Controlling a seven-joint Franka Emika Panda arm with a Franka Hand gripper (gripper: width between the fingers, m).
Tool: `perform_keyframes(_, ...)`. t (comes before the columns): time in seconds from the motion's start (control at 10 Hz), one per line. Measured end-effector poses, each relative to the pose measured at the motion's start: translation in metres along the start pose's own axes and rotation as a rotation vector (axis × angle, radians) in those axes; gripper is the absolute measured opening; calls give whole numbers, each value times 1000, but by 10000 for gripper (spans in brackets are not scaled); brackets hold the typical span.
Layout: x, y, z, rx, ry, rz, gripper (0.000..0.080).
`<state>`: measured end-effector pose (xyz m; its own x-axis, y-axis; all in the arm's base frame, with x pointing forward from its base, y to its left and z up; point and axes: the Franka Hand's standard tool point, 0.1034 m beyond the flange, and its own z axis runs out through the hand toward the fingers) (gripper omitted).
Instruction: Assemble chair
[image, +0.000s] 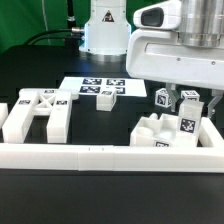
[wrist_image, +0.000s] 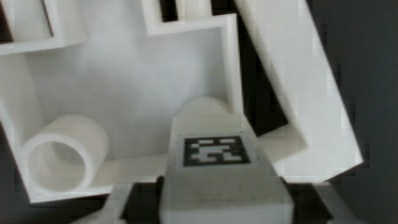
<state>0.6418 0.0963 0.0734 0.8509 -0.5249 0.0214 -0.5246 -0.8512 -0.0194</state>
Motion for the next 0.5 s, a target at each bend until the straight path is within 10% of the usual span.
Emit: perform_keyframes(0.5, 1, 0, -2, 5, 4, -37, 632)
